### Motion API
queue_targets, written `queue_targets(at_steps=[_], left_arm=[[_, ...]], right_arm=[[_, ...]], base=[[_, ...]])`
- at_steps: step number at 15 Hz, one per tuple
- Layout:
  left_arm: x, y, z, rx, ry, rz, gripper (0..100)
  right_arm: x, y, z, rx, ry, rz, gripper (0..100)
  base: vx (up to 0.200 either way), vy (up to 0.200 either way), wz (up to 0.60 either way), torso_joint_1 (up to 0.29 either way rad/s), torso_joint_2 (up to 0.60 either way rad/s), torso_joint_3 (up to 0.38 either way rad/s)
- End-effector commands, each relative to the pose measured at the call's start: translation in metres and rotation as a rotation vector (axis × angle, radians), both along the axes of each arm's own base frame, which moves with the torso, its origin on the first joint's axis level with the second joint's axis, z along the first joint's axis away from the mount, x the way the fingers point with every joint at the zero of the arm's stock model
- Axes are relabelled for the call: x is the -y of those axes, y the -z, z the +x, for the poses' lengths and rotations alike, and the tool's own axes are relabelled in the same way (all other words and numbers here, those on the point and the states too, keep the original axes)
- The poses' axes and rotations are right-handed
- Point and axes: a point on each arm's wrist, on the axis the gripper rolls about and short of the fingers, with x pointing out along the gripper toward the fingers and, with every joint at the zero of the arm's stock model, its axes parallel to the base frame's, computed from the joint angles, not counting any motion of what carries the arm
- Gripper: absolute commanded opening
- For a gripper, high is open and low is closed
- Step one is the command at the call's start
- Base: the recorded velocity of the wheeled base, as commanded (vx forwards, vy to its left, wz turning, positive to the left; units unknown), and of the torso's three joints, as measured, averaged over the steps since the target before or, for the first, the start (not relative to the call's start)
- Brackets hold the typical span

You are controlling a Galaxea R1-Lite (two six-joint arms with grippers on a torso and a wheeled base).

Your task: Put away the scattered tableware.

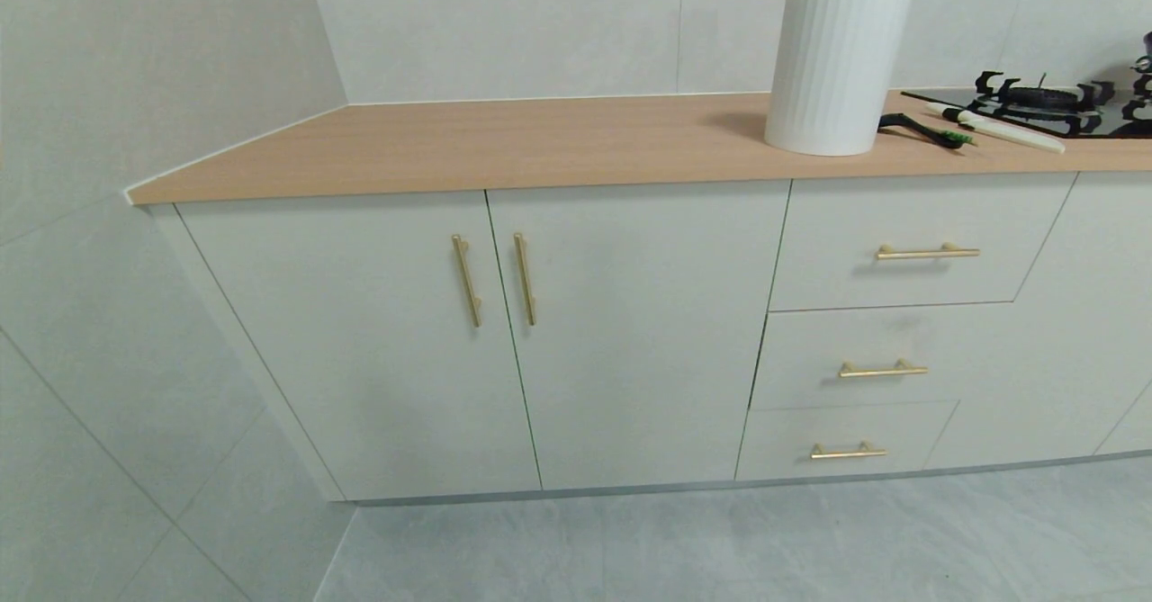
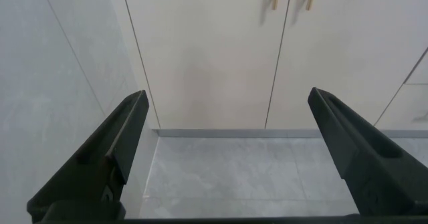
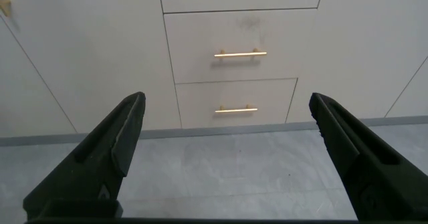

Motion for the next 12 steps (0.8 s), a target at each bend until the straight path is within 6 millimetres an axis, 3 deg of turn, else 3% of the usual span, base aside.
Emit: queue_targets(at_steps=[1,6,10,12], left_arm=[[0.0,-0.0001,0.0001,-0.001,-0.001,0.0,100],[0.0,-0.0001,0.0001,-0.001,-0.001,-0.005,100],[0.0,-0.0001,0.0001,0.0,-0.001,-0.006,100],[0.0,-0.0001,0.0001,0.0,-0.001,-0.008,100]], right_arm=[[0.0,0.0,0.0002,-0.003,0.0,0.0,100],[0.0,0.0,0.0002,-0.003,0.0,0.0,100],[0.0,0.0,0.0002,-0.003,0.0,-0.003,100],[0.0,0.0,0.0002,-0.003,0.0,-0.003,100]], base=[[-0.2,-0.2,0.0,0.017,0.0,-0.002],[-0.2,-0.2,0.0,0.002,0.0,0.004],[0.0,0.0,0.0,0.0,0.0,0.0],[0.0,0.0,0.6,-0.002,0.0,0.007]])
